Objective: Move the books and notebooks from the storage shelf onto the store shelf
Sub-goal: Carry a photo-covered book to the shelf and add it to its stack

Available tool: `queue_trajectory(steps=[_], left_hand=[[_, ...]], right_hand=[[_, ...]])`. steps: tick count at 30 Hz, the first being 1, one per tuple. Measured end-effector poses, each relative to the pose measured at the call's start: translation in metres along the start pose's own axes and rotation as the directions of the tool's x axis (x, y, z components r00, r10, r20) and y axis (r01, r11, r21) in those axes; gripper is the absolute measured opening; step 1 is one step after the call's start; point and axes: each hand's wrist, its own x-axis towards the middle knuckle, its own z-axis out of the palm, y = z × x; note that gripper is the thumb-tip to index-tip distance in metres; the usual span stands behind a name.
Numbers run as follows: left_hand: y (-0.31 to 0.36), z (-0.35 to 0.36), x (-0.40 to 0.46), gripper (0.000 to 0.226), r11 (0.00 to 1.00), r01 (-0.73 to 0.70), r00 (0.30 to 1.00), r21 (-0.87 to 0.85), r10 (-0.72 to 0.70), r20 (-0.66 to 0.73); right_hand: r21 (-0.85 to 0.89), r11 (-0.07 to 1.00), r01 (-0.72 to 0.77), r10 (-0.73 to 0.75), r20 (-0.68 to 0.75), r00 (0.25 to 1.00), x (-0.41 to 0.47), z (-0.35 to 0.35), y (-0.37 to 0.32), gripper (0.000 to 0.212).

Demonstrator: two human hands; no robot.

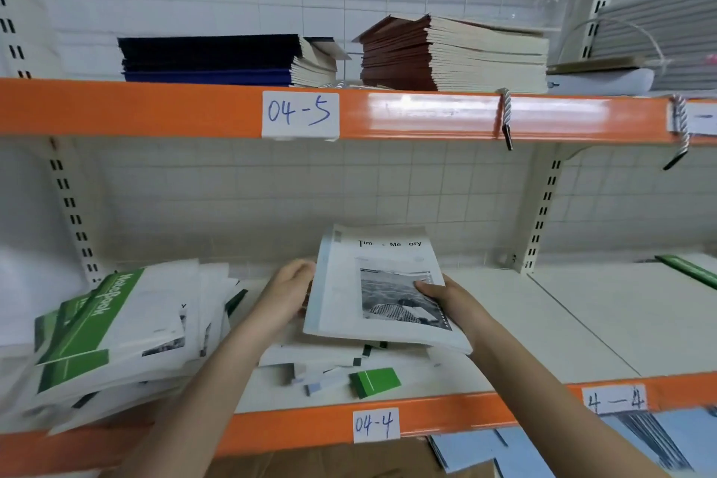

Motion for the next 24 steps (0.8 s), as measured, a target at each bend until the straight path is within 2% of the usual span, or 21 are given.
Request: queue_trajectory(steps=[1,3,6,8,10,14,24], left_hand=[[0.000,0.001,0.001,0.018,0.991,-0.061,0.998,0.122,0.060,0.010],[-0.001,0.007,0.006,0.018,0.909,-0.171,0.985,0.380,0.162,0.054],[-0.001,0.023,0.010,0.040,0.721,-0.276,0.961,0.636,0.211,0.178],[0.002,0.038,0.011,0.046,0.574,-0.334,0.942,0.748,0.223,0.250],[0.007,0.055,0.013,0.048,0.499,-0.387,0.922,0.775,0.236,0.308],[0.017,0.095,0.011,0.047,0.428,-0.471,0.881,0.771,0.268,0.389],[0.035,0.217,0.003,0.056,0.350,-0.576,0.817,0.739,0.268,0.510]], right_hand=[[0.011,1.000,0.010,-0.010,-0.013,1.000,-0.004,-0.006,-0.001,0.028],[-0.020,0.999,0.040,-0.042,-0.074,0.996,-0.012,-0.019,-0.004,0.026],[-0.091,0.994,0.056,-0.071,-0.171,0.983,-0.022,-0.042,-0.006,0.030],[-0.097,0.993,0.060,-0.080,-0.219,0.973,-0.028,-0.059,-0.007,0.030],[-0.080,0.994,0.072,-0.090,-0.243,0.966,-0.035,-0.075,-0.010,0.026],[-0.052,0.994,0.093,-0.105,-0.301,0.948,-0.049,-0.108,-0.015,0.025],[0.067,0.993,0.099,-0.063,-0.415,0.908,-0.097,-0.216,-0.031,0.027]])
